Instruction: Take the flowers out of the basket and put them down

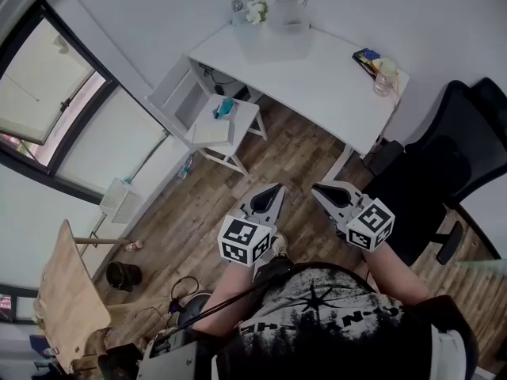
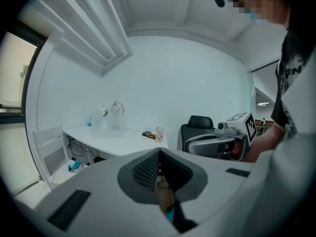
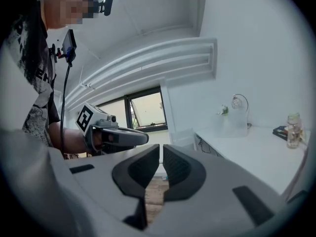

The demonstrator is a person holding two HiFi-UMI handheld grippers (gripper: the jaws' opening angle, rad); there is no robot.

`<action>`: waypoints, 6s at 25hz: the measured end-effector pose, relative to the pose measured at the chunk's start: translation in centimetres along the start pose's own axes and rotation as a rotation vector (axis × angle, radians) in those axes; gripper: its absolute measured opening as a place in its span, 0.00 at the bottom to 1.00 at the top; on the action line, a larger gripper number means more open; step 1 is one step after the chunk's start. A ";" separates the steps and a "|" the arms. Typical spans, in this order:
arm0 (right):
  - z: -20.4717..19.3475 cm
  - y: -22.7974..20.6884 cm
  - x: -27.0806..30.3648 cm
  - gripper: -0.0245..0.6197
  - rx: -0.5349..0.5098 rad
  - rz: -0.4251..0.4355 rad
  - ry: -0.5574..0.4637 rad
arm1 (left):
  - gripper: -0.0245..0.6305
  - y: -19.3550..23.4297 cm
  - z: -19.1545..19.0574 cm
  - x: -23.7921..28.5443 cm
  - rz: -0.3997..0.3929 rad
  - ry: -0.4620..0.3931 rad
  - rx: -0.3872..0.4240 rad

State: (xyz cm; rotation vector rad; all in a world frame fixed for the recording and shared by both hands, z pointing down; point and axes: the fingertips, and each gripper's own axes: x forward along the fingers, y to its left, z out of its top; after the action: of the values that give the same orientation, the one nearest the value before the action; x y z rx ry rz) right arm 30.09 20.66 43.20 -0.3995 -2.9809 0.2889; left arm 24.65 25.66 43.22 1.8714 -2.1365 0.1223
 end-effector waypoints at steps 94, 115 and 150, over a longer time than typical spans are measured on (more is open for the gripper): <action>13.8 -48.2 40.8 0.07 -0.093 -0.140 0.032 | 0.05 47.6 16.6 41.3 -0.062 0.046 0.071; 21.9 -56.8 48.3 0.07 -0.272 -0.189 0.279 | 0.05 54.9 22.1 45.3 -0.248 0.105 0.064; 7.6 -65.8 58.2 0.51 -0.180 0.104 0.566 | 0.05 57.5 21.8 48.3 -0.318 0.139 0.028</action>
State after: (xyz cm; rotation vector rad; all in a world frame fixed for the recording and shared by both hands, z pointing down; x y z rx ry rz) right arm -43.06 -27.14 54.64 -0.5486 -2.4377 -0.0784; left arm -40.59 -17.55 43.29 2.1234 -1.7320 0.2069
